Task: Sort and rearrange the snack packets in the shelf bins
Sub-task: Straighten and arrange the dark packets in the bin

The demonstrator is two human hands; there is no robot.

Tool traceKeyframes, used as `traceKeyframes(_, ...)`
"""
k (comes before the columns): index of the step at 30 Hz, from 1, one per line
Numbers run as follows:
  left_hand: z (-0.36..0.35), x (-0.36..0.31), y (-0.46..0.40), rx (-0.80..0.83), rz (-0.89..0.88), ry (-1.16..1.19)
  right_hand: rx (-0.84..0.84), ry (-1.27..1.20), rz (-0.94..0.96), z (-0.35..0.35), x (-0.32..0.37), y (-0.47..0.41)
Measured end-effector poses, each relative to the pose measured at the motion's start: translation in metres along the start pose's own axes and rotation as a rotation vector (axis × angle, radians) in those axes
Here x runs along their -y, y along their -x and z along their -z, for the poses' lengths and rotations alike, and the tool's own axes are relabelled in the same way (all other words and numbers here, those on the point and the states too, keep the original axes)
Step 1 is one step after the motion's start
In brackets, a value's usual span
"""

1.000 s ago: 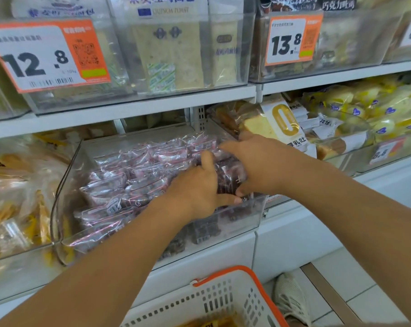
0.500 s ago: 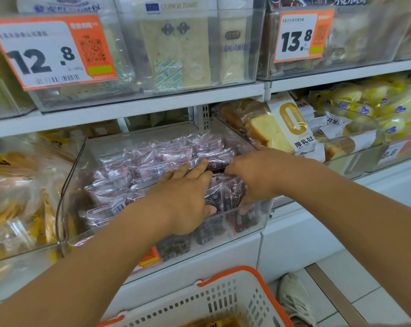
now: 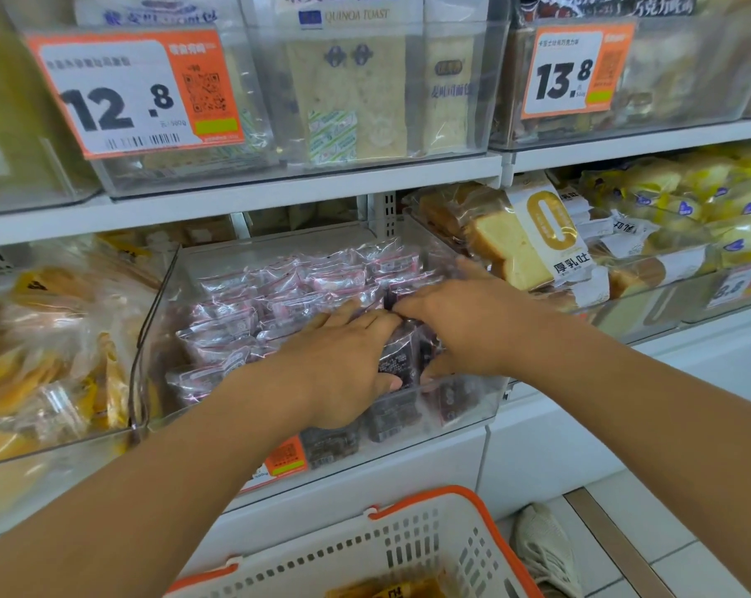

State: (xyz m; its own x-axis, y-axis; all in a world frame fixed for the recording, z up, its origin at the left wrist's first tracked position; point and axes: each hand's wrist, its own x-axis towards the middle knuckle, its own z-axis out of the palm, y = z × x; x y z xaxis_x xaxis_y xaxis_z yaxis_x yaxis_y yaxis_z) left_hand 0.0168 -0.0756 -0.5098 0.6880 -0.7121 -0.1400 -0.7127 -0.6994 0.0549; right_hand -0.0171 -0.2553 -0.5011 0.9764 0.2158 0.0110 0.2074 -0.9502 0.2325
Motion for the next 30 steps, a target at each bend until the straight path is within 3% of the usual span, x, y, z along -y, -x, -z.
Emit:
traceKeyframes(10, 0.002, 0.003, 0.013, -0.058, 0.0, 0.068, 0.035, -0.097, -0.167, -0.005, 0.0, -0.021)
traceKeyframes(14, -0.001, 0.003, 0.008, -0.036, -0.006, 0.051, 0.172, -0.099, -0.155, -0.008, 0.003, -0.021)
traceKeyframes(19, -0.001, 0.002, 0.004, 0.058, -0.072, 0.001, 0.366, -0.315, -0.126, 0.006, -0.005, -0.015)
traceKeyframes(21, 0.001, 0.0, 0.006, 0.08, -0.054, 0.006, 0.281, -0.486, -0.121, 0.011, -0.004, -0.006)
traceKeyframes(23, 0.007, 0.002, 0.016, 0.028, -0.039, 0.078, 0.065, -0.614, -0.094, 0.01, 0.0, 0.005)
traceKeyframes(27, 0.012, 0.031, 0.065, -0.17, -0.024, 0.057, -0.433, -0.399, 0.099, 0.011, 0.031, 0.029)
traceKeyframes(30, 0.002, 0.054, 0.095, -0.201, 0.095, -0.177, -0.384, -0.213, 0.271, 0.013, 0.075, 0.029)
